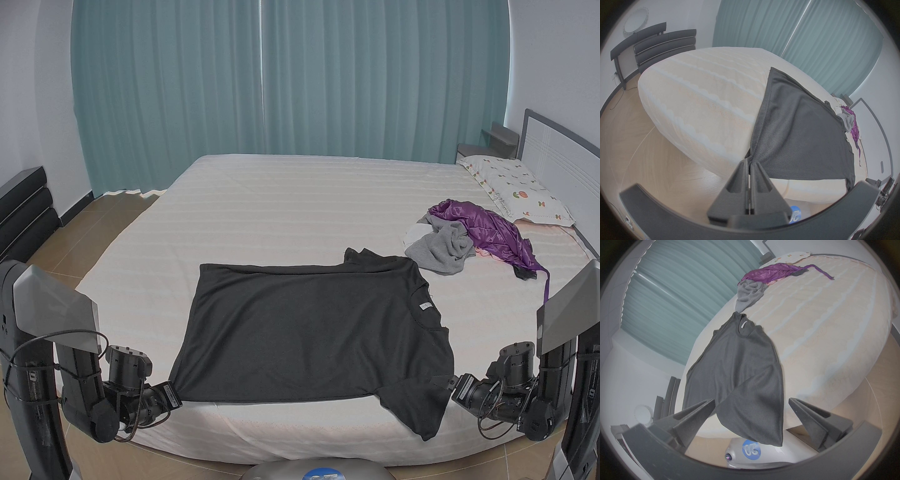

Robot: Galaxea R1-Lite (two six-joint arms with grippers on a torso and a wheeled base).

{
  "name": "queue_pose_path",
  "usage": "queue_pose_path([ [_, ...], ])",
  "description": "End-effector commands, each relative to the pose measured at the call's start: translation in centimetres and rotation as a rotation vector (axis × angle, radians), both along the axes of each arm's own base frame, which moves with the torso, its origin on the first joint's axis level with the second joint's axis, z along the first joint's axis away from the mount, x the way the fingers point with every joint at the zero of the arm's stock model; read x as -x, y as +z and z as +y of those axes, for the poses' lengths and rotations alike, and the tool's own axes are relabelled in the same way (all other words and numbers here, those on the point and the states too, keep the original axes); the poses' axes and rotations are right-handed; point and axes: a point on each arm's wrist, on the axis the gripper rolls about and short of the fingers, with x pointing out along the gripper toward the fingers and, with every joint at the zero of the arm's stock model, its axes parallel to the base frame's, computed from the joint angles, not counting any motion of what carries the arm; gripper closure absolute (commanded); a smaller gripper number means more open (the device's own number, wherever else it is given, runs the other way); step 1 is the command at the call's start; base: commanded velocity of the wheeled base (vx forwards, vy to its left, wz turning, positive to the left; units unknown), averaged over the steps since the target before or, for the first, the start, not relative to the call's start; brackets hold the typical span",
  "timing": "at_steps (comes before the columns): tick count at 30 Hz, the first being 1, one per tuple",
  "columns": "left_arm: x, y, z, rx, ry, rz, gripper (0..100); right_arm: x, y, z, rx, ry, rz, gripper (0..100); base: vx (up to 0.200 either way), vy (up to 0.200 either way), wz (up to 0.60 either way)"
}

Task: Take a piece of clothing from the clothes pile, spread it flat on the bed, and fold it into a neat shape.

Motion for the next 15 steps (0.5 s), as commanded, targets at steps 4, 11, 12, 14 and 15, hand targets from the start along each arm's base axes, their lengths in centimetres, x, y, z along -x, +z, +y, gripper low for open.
queue_pose_path([
  [4, 0.0, -0.3, 0.0, 0.001, 0.001, 0.010, 100, 0.3, -1.1, 0.3, 0.028, 0.033, 0.038, 0, 0.000, 0.000, 0.00],
  [11, 0.0, -0.3, 0.0, 0.001, 0.001, 0.010, 100, -0.5, -2.3, 0.5, 0.034, 0.032, 0.050, 0, 0.000, 0.000, 0.00],
  [12, 0.0, -0.3, 0.0, 0.002, 0.003, 0.010, 100, -0.6, -2.4, 0.5, 0.034, 0.032, 0.050, 100, 0.000, 0.000, 0.00],
  [14, 0.0, -0.4, 0.0, 0.002, 0.003, 0.012, 100, -0.6, -2.4, 0.5, 0.034, 0.034, 0.049, 100, 0.000, 0.000, 0.00],
  [15, 0.0, -0.4, 0.0, 0.002, 0.003, 0.012, 100, -0.5, -2.3, 0.5, 0.036, 0.035, 0.053, 100, 0.000, 0.000, 0.00],
])
